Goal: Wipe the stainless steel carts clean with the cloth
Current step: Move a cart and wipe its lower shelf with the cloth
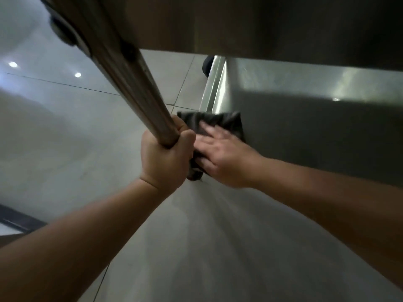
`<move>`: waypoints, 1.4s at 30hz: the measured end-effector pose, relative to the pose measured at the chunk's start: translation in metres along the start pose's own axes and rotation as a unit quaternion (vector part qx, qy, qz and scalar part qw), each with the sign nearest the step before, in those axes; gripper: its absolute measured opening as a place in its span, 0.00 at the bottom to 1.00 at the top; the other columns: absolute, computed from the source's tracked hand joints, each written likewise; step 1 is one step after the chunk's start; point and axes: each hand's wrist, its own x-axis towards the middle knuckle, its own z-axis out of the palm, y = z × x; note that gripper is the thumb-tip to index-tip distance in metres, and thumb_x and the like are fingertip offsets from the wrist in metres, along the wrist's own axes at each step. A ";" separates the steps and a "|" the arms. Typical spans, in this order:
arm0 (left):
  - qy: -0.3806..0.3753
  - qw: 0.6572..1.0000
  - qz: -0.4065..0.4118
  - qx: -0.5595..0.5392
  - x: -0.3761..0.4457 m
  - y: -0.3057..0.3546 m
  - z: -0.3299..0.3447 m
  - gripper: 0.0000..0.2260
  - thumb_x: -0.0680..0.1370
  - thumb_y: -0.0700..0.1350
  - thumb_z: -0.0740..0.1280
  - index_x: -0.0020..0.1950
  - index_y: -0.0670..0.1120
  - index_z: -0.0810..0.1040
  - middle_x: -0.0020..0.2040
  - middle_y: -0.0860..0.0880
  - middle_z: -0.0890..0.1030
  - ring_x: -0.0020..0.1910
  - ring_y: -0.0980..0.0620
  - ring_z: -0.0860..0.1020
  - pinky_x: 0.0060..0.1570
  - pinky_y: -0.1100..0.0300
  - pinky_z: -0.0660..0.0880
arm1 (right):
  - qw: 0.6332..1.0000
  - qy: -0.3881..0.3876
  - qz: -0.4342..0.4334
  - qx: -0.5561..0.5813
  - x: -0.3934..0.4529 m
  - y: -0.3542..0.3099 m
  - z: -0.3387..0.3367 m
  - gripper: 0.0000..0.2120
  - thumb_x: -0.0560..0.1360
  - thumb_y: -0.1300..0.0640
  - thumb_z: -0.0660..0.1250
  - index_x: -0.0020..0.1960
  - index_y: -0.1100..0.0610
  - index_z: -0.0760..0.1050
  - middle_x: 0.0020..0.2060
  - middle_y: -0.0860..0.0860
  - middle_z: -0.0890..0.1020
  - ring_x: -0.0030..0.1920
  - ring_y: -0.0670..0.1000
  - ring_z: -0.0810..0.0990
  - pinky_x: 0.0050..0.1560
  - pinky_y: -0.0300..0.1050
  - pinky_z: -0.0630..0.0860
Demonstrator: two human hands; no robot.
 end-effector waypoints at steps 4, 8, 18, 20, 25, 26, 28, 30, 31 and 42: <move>-0.004 1.000 0.000 0.016 -0.006 0.001 -0.003 0.10 0.73 0.44 0.69 0.33 0.57 0.76 0.29 0.52 0.76 0.31 0.45 0.75 0.35 0.52 0.73 | 0.998 -0.041 -0.038 -0.043 0.008 0.040 -0.030 0.26 0.86 0.49 0.59 0.83 0.40 0.58 0.80 0.33 0.54 0.80 0.40 0.44 0.66 0.23 0.27; -0.003 0.999 -0.012 0.030 -0.006 0.007 -0.001 0.10 0.71 0.46 0.68 0.32 0.59 0.76 0.30 0.53 0.75 0.33 0.41 0.76 0.36 0.46 0.76 | 0.967 0.054 0.239 -0.067 0.077 0.097 -0.068 0.27 0.88 0.46 0.51 0.86 0.49 0.53 0.85 0.46 0.50 0.84 0.57 0.46 0.81 0.49 0.41; 0.003 1.000 -0.008 0.030 -0.006 0.006 -0.001 0.10 0.71 0.44 0.68 0.32 0.56 0.76 0.28 0.51 0.75 0.29 0.42 0.74 0.32 0.46 0.74 | 0.995 0.014 0.097 -0.016 0.010 -0.012 0.008 0.28 0.86 0.45 0.49 0.85 0.45 0.49 0.84 0.40 0.50 0.84 0.52 0.42 0.81 0.51 0.38; -0.005 1.000 -0.017 0.014 -0.008 0.009 0.000 0.10 0.71 0.44 0.68 0.32 0.57 0.77 0.28 0.53 0.75 0.28 0.44 0.74 0.35 0.49 0.74 | 0.995 0.019 0.093 -0.044 -0.017 -0.017 0.019 0.28 0.86 0.44 0.49 0.85 0.45 0.50 0.84 0.40 0.51 0.84 0.51 0.43 0.81 0.50 0.39; 0.004 0.999 -0.045 0.008 -0.008 0.016 0.001 0.09 0.69 0.46 0.68 0.30 0.57 0.77 0.26 0.53 0.74 0.28 0.45 0.74 0.35 0.49 0.74 | 0.977 0.097 0.158 -0.106 -0.077 -0.004 0.023 0.28 0.85 0.44 0.52 0.83 0.50 0.62 0.82 0.46 0.62 0.83 0.56 0.56 0.82 0.54 0.50; 0.004 0.999 -0.048 0.008 -0.009 0.017 0.001 0.08 0.69 0.46 0.68 0.30 0.57 0.77 0.26 0.53 0.74 0.28 0.45 0.74 0.35 0.47 0.75 | 0.973 0.117 0.172 -0.103 -0.096 0.005 0.022 0.28 0.84 0.44 0.52 0.82 0.52 0.65 0.81 0.47 0.65 0.82 0.58 0.59 0.81 0.55 0.54; 0.002 0.998 -0.056 0.000 -0.010 0.019 0.001 0.07 0.69 0.45 0.68 0.31 0.56 0.76 0.27 0.52 0.75 0.28 0.47 0.75 0.36 0.48 0.77 | 0.957 0.174 0.210 -0.094 -0.140 0.031 0.018 0.28 0.82 0.45 0.54 0.79 0.54 0.70 0.79 0.51 0.70 0.80 0.61 0.65 0.79 0.58 0.60; 0.004 0.998 -0.062 -0.008 -0.010 0.021 0.001 0.05 0.69 0.44 0.68 0.34 0.53 0.75 0.28 0.52 0.75 0.29 0.48 0.75 0.36 0.49 0.78 | 0.939 0.205 0.263 -0.089 -0.175 0.054 0.011 0.28 0.82 0.45 0.53 0.77 0.56 0.73 0.77 0.52 0.73 0.79 0.62 0.66 0.78 0.59 0.63; 0.008 0.998 -0.064 -0.005 -0.011 0.021 0.002 0.04 0.70 0.44 0.68 0.36 0.50 0.74 0.28 0.52 0.75 0.29 0.49 0.75 0.38 0.48 0.78 | 0.931 0.207 0.288 -0.086 -0.184 0.060 0.009 0.29 0.82 0.45 0.53 0.77 0.57 0.73 0.77 0.53 0.73 0.79 0.62 0.66 0.78 0.59 0.63; 0.038 0.950 -0.259 0.172 -0.029 0.022 0.002 0.14 0.70 0.62 0.73 0.51 0.57 0.82 0.53 0.50 0.84 0.57 0.45 0.82 0.59 0.48 0.79 | 0.980 0.078 0.159 -0.094 -0.092 0.011 0.022 0.29 0.86 0.42 0.51 0.85 0.49 0.56 0.84 0.44 0.56 0.84 0.55 0.49 0.82 0.53 0.43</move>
